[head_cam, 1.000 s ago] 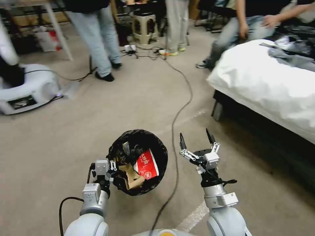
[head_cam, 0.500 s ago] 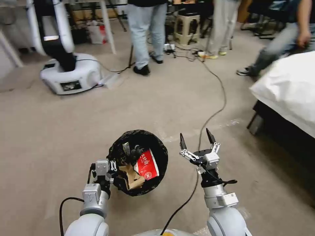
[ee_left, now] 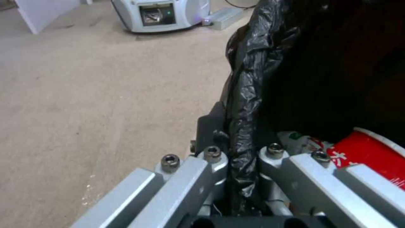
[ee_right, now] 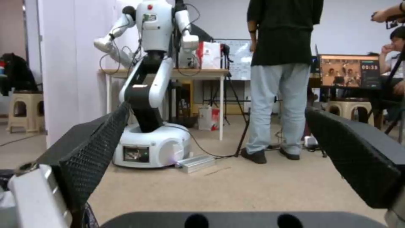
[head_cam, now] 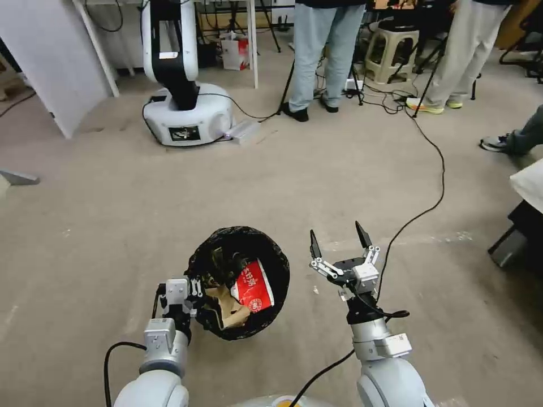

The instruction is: Pick up the trash bin, then pick up the garbage from the floor and place it into the trash bin.

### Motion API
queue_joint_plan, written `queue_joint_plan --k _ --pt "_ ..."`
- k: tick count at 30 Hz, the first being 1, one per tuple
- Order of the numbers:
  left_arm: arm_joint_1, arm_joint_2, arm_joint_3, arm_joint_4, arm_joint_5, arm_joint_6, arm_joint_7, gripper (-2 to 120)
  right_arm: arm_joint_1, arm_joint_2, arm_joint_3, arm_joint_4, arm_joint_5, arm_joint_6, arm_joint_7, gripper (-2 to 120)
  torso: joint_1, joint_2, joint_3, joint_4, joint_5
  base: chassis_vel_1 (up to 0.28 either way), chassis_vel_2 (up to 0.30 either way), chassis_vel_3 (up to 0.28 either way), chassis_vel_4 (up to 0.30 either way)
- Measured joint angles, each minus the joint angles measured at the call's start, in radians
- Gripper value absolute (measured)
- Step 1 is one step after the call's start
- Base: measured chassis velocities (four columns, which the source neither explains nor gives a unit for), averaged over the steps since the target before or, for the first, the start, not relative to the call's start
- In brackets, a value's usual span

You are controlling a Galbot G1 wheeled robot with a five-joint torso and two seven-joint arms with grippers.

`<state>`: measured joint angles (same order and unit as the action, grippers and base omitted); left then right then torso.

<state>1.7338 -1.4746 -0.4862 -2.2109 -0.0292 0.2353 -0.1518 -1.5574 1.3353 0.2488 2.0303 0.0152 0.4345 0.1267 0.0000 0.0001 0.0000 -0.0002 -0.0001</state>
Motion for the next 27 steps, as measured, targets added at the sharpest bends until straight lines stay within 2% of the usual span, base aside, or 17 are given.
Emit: queue_joint_plan --k 8,11,12,13,14,15,17,18,20,27 --pt "-0.007 0.002 -0.007 -0.003 -0.008 0.024 -0.008 1 0.003 0.001 -0.001 -0.005 0.0 0.0 0.0 100 0.0 0.0 0.0 0.0001 0.0 0.0 0.0 0.0 0.0" --pt "-0.009 0.008 -0.016 -0.028 -0.028 0.102 -0.019 1 0.004 0.001 0.0 -0.009 0.0 0.001 -0.001 100 0.0 0.0 0.0 0.0002 0.0 0.0 0.0 0.0 0.0" --pt "-0.009 0.008 -0.016 -0.028 -0.028 0.102 -0.019 1 0.004 0.001 0.0 -0.009 0.0 0.001 -0.001 100 0.0 0.0 0.0 0.0002 0.0 0.0 0.0 0.0 0.0" --pt "-0.008 0.011 -0.017 -0.04 -0.045 0.139 -0.024 1 0.004 0.002 0.0 -0.011 0.0 0.002 -0.001 100 0.0 0.0 0.0 0.0003 0.0001 0.0 0.0 0.0 0.0" --pt "-0.007 0.015 -0.021 -0.057 -0.065 0.208 -0.025 1 0.004 0.002 0.0 -0.013 0.0 0.004 -0.002 100 0.0 0.0 0.0 0.0002 0.0001 0.0 0.0 0.0 0.0" --pt "-0.007 0.015 -0.021 -0.057 -0.065 0.208 -0.025 1 0.004 0.002 0.0 -0.013 0.0 0.004 -0.002 100 0.0 0.0 0.0 0.0002 0.0001 0.0 0.0 0.0 0.0" --pt "-0.008 0.017 -0.028 -0.065 -0.073 0.277 -0.021 1 0.004 0.003 0.0 -0.015 0.0 0.007 -0.005 100 0.0 0.0 0.0 0.0002 0.0 0.0 0.0 0.0 0.0" --pt "-0.008 0.017 -0.028 -0.065 -0.073 0.277 -0.021 1 0.004 0.003 0.0 -0.015 0.0 0.007 -0.005 100 0.0 0.0 0.0 0.0002 0.0 0.0 0.0 0.0 0.0" --pt "-0.012 0.019 -0.039 -0.067 -0.081 0.348 -0.005 1 0.005 0.004 0.0 -0.016 0.0 0.01 -0.009 100 0.0 0.0 0.0 0.0003 0.0 0.0 0.0 0.0 0.0" --pt "-0.037 0.02 -0.067 -0.034 -0.116 0.416 0.012 1 0.003 0.006 0.001 -0.018 -0.002 0.017 -0.012 100 0.0 0.0 0.0 0.0003 0.0 0.0 0.0 0.0 0.0"
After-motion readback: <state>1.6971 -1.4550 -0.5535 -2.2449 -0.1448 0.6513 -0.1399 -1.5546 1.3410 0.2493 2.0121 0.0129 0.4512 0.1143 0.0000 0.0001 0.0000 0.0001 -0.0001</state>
